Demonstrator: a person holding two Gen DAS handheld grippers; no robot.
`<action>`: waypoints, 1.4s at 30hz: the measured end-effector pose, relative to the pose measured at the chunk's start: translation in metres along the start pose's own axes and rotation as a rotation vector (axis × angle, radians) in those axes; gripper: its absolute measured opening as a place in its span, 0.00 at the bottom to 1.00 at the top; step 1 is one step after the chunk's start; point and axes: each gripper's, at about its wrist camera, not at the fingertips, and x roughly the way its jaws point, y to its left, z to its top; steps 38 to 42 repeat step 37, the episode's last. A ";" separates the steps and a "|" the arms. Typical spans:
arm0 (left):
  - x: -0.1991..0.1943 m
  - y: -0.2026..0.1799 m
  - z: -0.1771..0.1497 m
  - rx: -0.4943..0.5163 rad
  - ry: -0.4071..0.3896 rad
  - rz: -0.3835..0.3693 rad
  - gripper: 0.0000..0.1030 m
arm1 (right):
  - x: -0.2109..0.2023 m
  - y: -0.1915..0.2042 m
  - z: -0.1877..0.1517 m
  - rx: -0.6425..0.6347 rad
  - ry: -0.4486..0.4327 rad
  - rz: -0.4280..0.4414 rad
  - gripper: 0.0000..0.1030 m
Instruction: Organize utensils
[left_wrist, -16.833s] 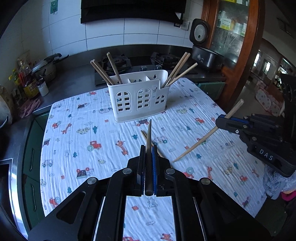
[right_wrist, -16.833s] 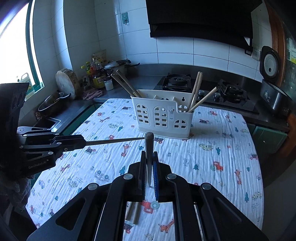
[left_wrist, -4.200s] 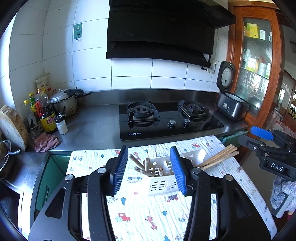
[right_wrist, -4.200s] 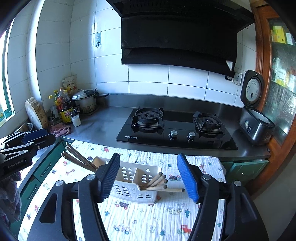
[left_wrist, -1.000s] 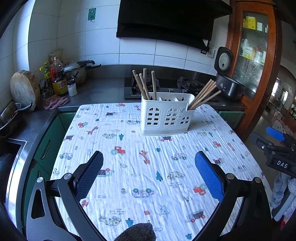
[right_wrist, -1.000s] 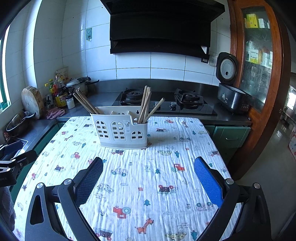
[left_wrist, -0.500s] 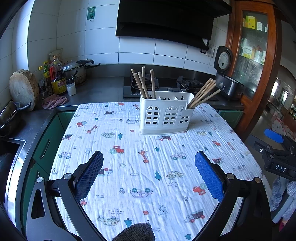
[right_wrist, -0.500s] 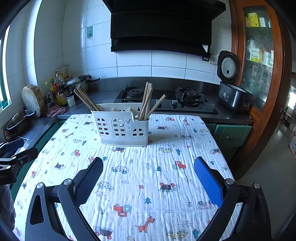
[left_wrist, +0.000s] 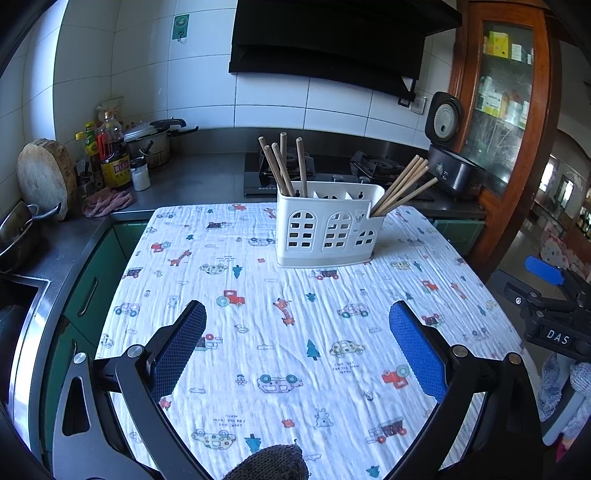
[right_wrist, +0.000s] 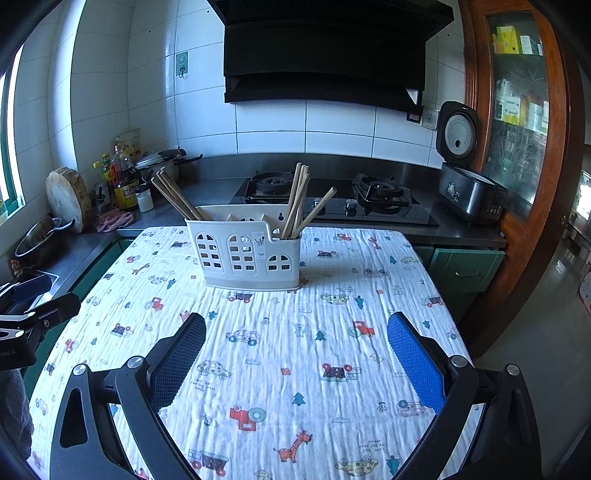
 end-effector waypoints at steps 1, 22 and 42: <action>0.000 0.000 0.000 -0.001 0.000 0.000 0.95 | 0.000 0.000 0.000 0.000 0.000 0.001 0.93; -0.001 -0.002 -0.001 0.012 -0.008 -0.010 0.95 | 0.003 0.002 -0.002 -0.004 0.009 0.008 0.93; 0.003 0.000 -0.005 0.003 0.000 0.004 0.94 | 0.004 -0.001 -0.007 0.003 0.017 0.007 0.93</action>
